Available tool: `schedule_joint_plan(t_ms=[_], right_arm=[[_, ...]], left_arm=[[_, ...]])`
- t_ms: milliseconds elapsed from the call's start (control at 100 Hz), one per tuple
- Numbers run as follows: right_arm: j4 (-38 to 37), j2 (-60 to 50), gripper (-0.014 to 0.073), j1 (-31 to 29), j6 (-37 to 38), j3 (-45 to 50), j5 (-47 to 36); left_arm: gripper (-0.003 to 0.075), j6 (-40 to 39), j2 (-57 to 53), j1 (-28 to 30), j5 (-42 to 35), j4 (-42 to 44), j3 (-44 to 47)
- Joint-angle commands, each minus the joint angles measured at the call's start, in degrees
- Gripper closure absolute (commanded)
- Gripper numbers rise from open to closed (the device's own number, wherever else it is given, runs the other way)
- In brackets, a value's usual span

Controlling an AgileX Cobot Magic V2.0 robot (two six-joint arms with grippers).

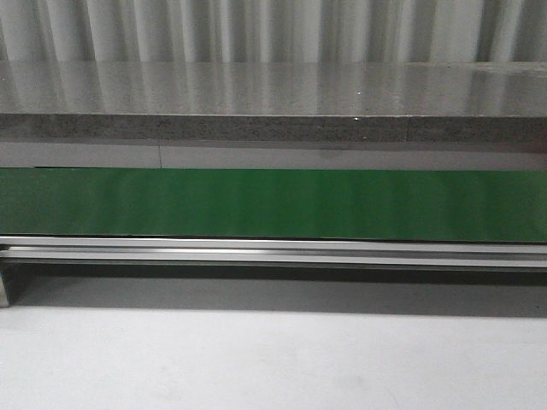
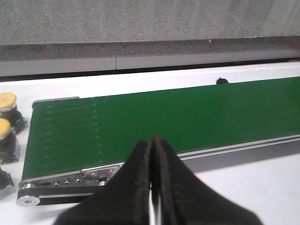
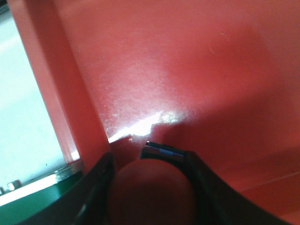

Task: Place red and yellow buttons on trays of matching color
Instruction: 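Lower the red button into the red tray and open the right gripper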

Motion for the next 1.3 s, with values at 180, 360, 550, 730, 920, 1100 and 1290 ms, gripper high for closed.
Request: schedule_joint_plan(t_ms=[180,360,550,730,920,1100,1290], right_arm=[[1.2,-2.3,0.0263,-0.1,-0.3,-1.8,-1.4],[1.3,-3.0,-0.0022,-0.2,-0.3,-1.8,-0.6],[1.2,-7.1,-0.0014,-0.2,-0.3,-1.8,0.1],[1.0,-13.5,0.0217,2.6,-0.5,-0.4,0.8],[-3.3,-20.5,0.0648,9.1,-0.7,3.7,0.2],[-6.0,-28.2,0.0659,16.2,-1.7,9.3,-2.6],[-6.0,-37.7,0.0659,24.2,-5.0,16.9,-5.6]], left_arm=[[0.0741,0.0,0.4,-0.4,-4.2,-0.7,-1.5],[0.0741,0.0,0.4,-0.4,-4.2,-0.7,-1.5],[0.0741,0.0,0.4,-0.4,-4.2,-0.7,-1.5],[0.0741,0.0,0.4,-0.4,-4.2,-0.7,-1.5],[0.0741,0.0,0.4,-0.4,-4.2,-0.7,-1.5],[0.0741,0.0,0.4,-0.4,-4.2,-0.7,-1.5],[0.0741,0.0,0.4,-0.4,-4.2,-0.7,-1.5]])
